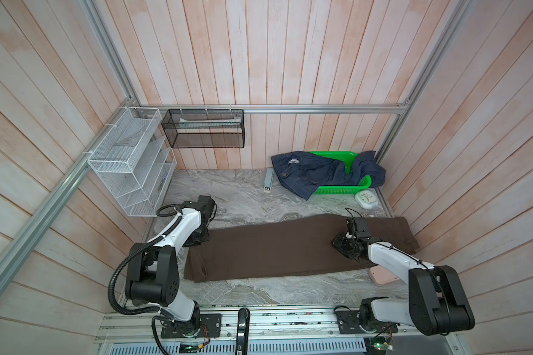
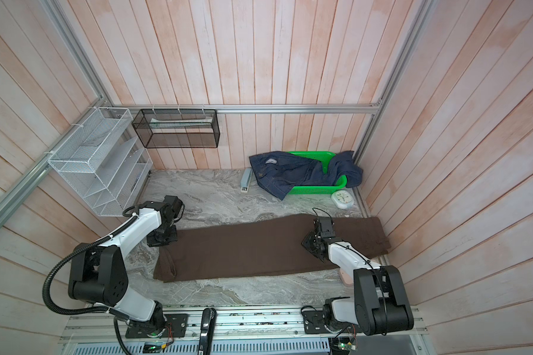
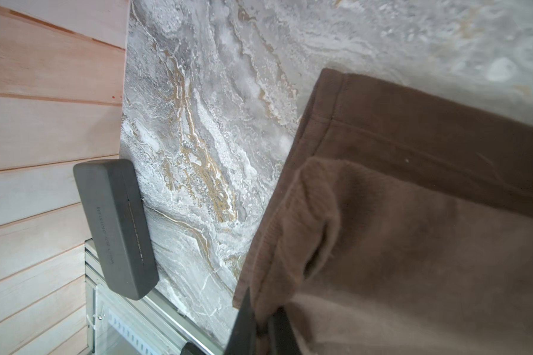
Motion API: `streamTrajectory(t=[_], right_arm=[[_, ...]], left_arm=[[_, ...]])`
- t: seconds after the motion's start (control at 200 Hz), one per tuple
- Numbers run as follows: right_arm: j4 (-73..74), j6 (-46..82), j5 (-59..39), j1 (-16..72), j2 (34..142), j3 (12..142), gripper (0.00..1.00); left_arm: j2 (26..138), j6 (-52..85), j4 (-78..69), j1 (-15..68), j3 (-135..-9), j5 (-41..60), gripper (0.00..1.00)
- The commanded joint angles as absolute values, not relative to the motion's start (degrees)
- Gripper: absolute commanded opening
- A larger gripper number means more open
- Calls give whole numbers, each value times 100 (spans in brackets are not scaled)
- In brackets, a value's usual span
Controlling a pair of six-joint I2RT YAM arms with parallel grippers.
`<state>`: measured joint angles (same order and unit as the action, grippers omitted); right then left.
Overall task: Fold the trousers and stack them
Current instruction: 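Carry the pinched layer with the left gripper back to the trouser end, then press both grippers on the trouser strip and smooth it flat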
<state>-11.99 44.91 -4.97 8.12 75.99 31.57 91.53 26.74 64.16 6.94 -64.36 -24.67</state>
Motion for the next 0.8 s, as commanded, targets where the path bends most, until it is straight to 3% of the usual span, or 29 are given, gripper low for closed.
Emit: streamTrajectory(t=[0.0, 0.09, 0.195, 0.275, 0.4, 0.585, 0.705, 0.795], right_arm=[[-1498, 4421, -381, 822, 7761, 3055, 44], [-1568, 4409, -416, 826, 7728, 3115, 44], [-1608, 4420, -471, 843, 7632, 3171, 44], [-1601, 4444, -509, 883, 7595, 3226, 44], [-1532, 4447, -554, 977, 7661, 3352, 44], [-1409, 4463, -588, 1111, 7982, 3436, 44], [-1441, 4472, -584, 1194, 8043, 3502, 44], [-1504, 4491, -573, 1204, 7969, 3550, 44]], left_arm=[[9358, 2497, 6268, 572, -6674, -2860, 47], [9378, 2632, 6596, 571, -6984, -3218, 59], [8979, 2649, 6882, 638, -7376, -3254, 62], [8657, 2447, 6711, 766, -7417, -2604, 62], [8453, 2525, 6089, 887, -6818, -1042, 61], [8868, 2856, 4830, 921, -5917, 329, 56], [9527, 2841, 4442, 930, -5792, 579, 49], [9961, 2759, 4630, 922, -5835, -166, 45]])
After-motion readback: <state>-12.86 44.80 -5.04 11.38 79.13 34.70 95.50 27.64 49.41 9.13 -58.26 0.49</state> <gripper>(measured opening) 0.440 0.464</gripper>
